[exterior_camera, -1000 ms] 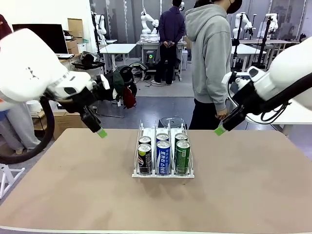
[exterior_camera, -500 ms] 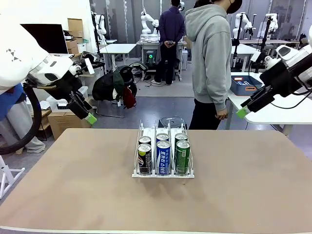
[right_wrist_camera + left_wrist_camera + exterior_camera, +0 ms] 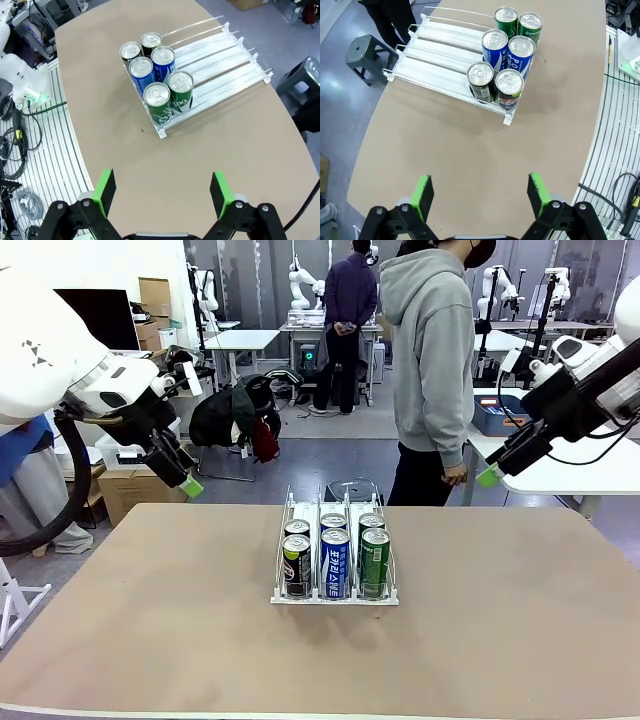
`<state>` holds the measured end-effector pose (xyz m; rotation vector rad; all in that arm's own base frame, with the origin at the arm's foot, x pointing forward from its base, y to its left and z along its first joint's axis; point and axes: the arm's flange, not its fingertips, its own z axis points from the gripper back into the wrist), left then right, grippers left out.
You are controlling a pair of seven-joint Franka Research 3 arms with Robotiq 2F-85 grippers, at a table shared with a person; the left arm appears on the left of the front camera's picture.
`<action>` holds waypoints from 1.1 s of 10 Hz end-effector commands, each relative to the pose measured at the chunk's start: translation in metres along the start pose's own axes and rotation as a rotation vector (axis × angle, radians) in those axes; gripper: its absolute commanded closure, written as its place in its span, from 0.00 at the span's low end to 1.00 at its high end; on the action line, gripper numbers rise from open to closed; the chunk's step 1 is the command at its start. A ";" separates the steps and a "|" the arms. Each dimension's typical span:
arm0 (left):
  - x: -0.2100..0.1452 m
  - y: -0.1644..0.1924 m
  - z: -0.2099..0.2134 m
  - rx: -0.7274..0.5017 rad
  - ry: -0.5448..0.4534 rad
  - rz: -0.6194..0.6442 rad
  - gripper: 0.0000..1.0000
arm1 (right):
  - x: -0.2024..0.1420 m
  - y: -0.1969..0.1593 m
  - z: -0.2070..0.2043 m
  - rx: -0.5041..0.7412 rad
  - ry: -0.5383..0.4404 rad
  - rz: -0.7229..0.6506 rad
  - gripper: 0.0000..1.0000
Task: Fill the beverage cans into the dispenser.
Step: Pick up the Sprite handed by the human.
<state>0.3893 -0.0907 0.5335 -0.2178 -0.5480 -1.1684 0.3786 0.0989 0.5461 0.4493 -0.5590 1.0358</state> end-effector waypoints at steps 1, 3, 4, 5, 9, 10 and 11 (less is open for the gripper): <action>0.004 0.007 0.008 -0.114 0.027 -0.005 0.00 | 0.010 -0.009 0.027 0.060 -0.038 0.065 0.00; 0.010 0.021 0.033 -0.164 0.006 -0.045 0.00 | 0.027 -0.015 0.059 0.081 -0.048 0.114 0.00; 0.012 0.026 0.050 -0.174 -0.018 -0.080 0.00 | 0.034 -0.019 0.075 0.109 -0.063 0.110 0.00; 0.013 0.030 0.067 -0.162 -0.054 -0.122 0.00 | 0.039 -0.022 0.094 0.130 -0.085 0.123 0.00; 0.019 0.027 0.127 -0.045 -0.197 -0.145 0.00 | 0.058 -0.029 0.159 0.110 -0.167 0.134 0.00; 0.022 0.027 0.133 0.037 -0.221 -0.097 0.00 | 0.061 -0.031 0.167 0.068 -0.178 0.125 0.00; 0.025 0.024 0.138 0.100 -0.239 -0.062 0.00 | 0.062 -0.035 0.175 0.050 -0.194 0.108 0.00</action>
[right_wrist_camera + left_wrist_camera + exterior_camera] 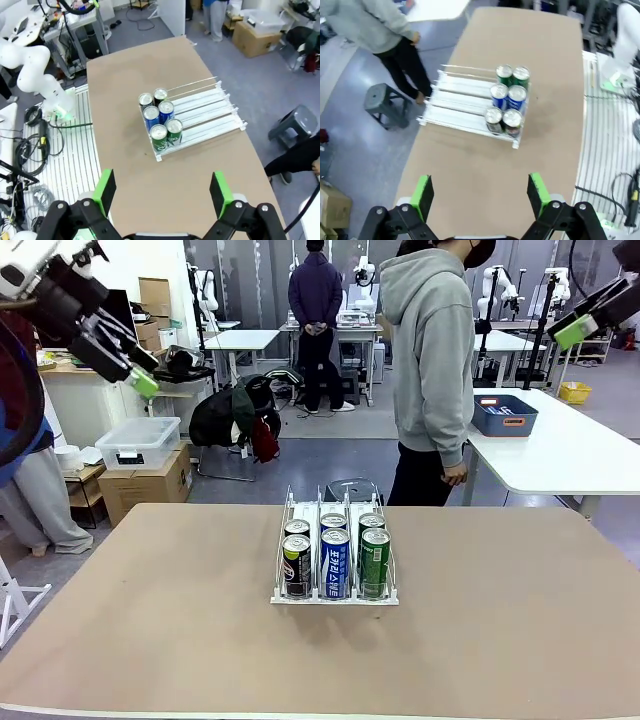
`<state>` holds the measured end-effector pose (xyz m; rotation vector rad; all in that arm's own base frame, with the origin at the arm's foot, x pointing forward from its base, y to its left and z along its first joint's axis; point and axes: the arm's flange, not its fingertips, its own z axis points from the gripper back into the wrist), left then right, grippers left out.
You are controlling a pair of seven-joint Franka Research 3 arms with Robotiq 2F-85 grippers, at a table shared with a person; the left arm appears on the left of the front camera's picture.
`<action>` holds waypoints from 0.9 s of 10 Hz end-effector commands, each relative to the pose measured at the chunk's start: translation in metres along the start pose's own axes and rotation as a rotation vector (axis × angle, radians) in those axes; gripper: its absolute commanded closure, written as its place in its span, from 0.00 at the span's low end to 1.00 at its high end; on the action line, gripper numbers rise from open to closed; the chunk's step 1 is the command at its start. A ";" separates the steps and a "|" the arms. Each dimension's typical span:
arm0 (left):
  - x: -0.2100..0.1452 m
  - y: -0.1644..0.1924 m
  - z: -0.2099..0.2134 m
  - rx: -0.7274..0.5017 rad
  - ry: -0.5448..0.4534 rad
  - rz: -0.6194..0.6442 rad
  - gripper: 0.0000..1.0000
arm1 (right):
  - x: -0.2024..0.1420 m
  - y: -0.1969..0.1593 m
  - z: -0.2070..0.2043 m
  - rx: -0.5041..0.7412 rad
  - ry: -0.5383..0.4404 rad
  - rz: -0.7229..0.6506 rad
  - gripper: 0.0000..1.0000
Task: Fill the beverage cans into the dispenser.
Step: Pick up the Sprite handed by the human.
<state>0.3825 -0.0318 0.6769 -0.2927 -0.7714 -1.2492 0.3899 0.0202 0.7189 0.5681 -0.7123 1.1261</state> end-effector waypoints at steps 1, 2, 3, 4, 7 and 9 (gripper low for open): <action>0.003 -0.013 -0.009 0.103 -0.026 0.047 0.00 | 0.004 -0.006 0.003 -0.035 -0.019 0.000 0.00; 0.007 -0.016 -0.003 0.114 -0.029 0.062 0.00 | 0.007 -0.007 0.008 -0.081 -0.010 -0.005 0.00; 0.011 -0.018 0.001 0.160 -0.014 0.088 0.00 | 0.011 -0.007 0.013 -0.134 0.007 -0.012 0.00; 0.014 -0.022 0.001 0.156 -0.009 0.105 0.00 | 0.014 -0.008 0.016 -0.178 0.028 -0.018 0.00; 0.018 -0.014 0.004 0.134 -0.028 0.079 0.00 | 0.010 -0.009 0.020 -0.116 -0.004 -0.003 0.00; 0.018 -0.017 0.002 0.132 -0.021 0.085 0.00 | 0.012 -0.009 0.020 -0.142 0.005 0.003 0.00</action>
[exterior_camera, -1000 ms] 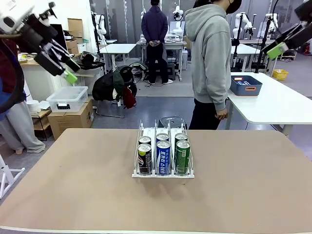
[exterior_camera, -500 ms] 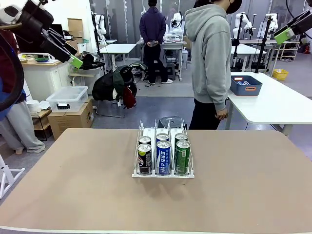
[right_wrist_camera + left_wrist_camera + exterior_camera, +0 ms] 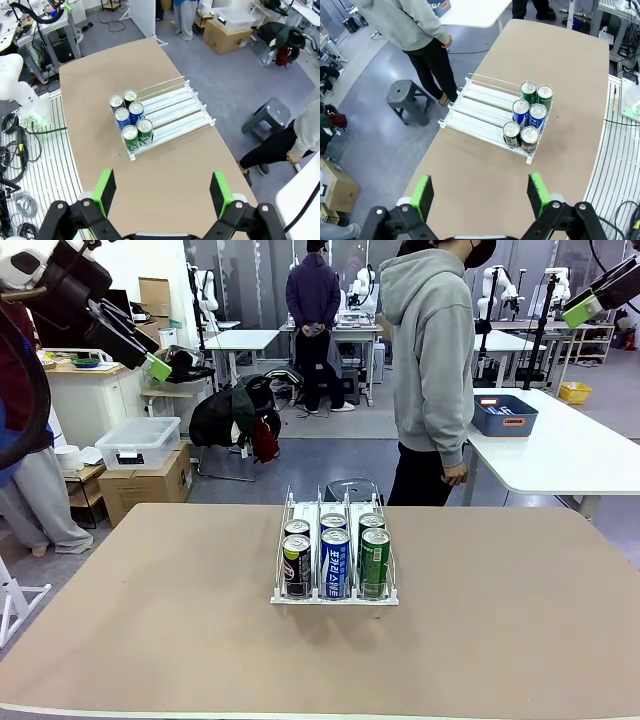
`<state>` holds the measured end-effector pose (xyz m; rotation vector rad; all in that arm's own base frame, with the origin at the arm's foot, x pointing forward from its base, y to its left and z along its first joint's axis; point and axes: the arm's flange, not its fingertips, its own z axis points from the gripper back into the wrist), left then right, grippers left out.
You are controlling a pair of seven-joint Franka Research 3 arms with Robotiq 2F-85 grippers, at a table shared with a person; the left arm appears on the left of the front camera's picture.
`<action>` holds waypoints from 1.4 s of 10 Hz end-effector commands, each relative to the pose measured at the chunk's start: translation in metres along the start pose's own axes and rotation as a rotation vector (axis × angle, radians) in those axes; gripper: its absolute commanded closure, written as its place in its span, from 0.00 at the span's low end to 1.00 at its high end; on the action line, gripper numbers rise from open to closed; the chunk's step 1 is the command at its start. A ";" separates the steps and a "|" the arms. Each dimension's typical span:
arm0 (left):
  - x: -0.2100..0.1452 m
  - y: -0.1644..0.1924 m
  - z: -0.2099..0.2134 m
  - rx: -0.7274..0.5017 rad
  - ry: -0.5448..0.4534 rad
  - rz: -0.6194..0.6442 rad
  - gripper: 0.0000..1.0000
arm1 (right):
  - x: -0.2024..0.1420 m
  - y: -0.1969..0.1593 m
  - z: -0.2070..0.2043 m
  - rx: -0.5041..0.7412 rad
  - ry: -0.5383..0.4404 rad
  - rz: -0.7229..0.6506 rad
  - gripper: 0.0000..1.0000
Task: Fill the beverage cans into the dispenser.
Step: Pick up the Sprite handed by the human.
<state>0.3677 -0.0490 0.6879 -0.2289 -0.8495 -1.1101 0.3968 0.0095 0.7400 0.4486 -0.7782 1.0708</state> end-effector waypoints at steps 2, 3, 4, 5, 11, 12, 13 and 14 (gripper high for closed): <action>0.011 -0.007 0.006 0.038 0.123 0.107 0.00 | 0.008 0.002 0.004 -0.056 0.042 0.008 0.00; 0.012 -0.011 0.012 0.044 0.150 0.107 0.00 | 0.008 0.002 0.004 -0.087 0.067 -0.001 0.00; 0.012 -0.014 0.017 0.059 0.194 0.116 0.00 | 0.008 0.001 0.004 -0.129 0.097 -0.024 0.00; 0.014 -0.017 0.022 0.064 0.168 0.119 0.00 | 0.008 0.001 0.005 -0.133 0.104 -0.029 0.00; 0.015 -0.016 0.022 0.064 0.153 0.110 0.00 | 0.006 -0.003 0.007 -0.119 0.098 -0.015 0.00; 0.015 -0.016 0.022 0.064 0.153 0.110 0.00 | 0.006 -0.003 0.007 -0.119 0.098 -0.015 0.00; 0.015 -0.016 0.022 0.064 0.153 0.110 0.00 | 0.006 -0.003 0.007 -0.119 0.098 -0.015 0.00; 0.016 -0.017 0.022 0.056 0.143 0.105 0.00 | 0.005 -0.003 0.008 -0.122 0.103 -0.017 0.00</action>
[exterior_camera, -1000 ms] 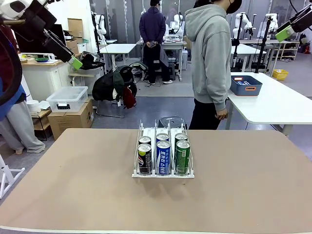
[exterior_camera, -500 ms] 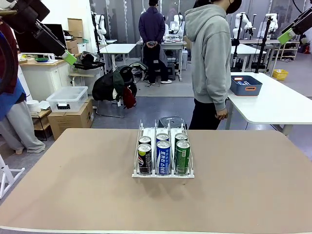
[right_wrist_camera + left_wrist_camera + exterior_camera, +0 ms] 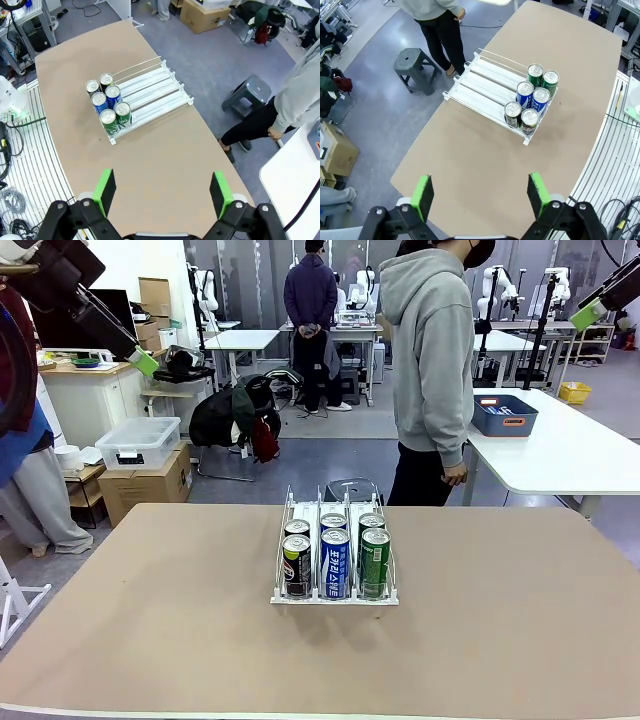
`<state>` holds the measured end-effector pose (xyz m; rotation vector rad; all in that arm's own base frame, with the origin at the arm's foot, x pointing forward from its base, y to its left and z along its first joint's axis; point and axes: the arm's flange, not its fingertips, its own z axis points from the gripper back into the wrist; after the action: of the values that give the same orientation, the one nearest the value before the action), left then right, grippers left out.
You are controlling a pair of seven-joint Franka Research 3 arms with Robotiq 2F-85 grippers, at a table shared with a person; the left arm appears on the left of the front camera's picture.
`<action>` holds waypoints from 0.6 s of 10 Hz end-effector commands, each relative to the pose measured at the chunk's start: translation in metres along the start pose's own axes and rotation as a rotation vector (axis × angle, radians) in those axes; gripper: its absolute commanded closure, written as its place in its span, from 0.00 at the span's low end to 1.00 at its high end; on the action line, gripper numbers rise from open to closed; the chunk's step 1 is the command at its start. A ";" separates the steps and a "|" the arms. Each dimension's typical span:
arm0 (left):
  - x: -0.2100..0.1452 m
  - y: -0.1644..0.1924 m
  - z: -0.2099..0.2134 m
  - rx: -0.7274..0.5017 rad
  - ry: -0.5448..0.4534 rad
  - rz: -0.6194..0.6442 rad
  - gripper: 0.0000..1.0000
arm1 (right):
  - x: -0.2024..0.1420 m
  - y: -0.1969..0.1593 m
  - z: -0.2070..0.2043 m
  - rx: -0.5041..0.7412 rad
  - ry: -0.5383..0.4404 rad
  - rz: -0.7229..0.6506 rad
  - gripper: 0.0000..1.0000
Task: Fill the beverage cans into the dispenser.
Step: Pick up the Sprite handed by the human.
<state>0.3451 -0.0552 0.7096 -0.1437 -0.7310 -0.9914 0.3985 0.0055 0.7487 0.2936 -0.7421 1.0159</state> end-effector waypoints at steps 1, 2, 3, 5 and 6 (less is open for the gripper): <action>0.002 -0.001 0.003 -0.041 -0.012 0.000 0.00 | -0.001 0.000 0.000 0.006 0.012 -0.005 0.00; 0.005 -0.002 0.007 -0.051 -0.036 0.005 0.00 | -0.002 0.001 0.001 0.002 0.017 -0.011 0.00; 0.007 -0.003 0.010 -0.074 -0.053 0.000 0.00 | -0.003 0.002 0.004 0.006 0.017 -0.013 0.00; 0.011 -0.004 0.012 -0.101 -0.072 -0.007 0.00 | -0.005 0.011 0.013 -0.004 0.009 -0.036 0.00; 0.014 -0.004 0.014 -0.113 -0.082 -0.004 0.00 | -0.006 0.015 0.016 -0.036 0.019 -0.046 0.00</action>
<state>0.3375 -0.0628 0.7261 -0.2337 -0.7508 -1.0257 0.3866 0.0003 0.7568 0.2946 -0.7512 0.9954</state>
